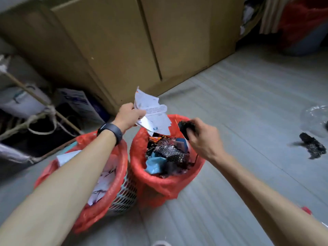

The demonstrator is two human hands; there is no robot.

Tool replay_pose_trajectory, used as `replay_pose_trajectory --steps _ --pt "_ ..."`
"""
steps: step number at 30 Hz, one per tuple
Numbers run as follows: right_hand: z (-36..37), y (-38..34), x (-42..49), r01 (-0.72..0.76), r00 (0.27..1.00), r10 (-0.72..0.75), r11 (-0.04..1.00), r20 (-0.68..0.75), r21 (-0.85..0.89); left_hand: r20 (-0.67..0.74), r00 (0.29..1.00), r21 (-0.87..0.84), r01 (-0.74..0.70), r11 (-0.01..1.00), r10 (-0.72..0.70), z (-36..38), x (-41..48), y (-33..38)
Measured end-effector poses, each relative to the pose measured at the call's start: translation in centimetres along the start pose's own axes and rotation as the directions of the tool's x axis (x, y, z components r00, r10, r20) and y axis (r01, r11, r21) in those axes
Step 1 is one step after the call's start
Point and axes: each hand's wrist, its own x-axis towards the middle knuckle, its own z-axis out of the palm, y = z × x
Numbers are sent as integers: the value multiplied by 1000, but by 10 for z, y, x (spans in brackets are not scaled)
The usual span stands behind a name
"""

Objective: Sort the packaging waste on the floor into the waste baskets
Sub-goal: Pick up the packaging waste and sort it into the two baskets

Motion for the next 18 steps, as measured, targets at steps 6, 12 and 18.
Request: replay_pose_trajectory --steps 6,12,18 --pt "48 -12 -11 147 945 -68 961 319 -233 -33 974 90 225 970 -223 -85 -24 -65" --pt "72 -24 -30 272 890 -75 880 449 -391 36 921 505 319 802 -388 -106 -46 -133" --pt "76 -11 -39 297 894 -73 834 441 -465 37 977 714 121 690 -209 -85 -45 -155"
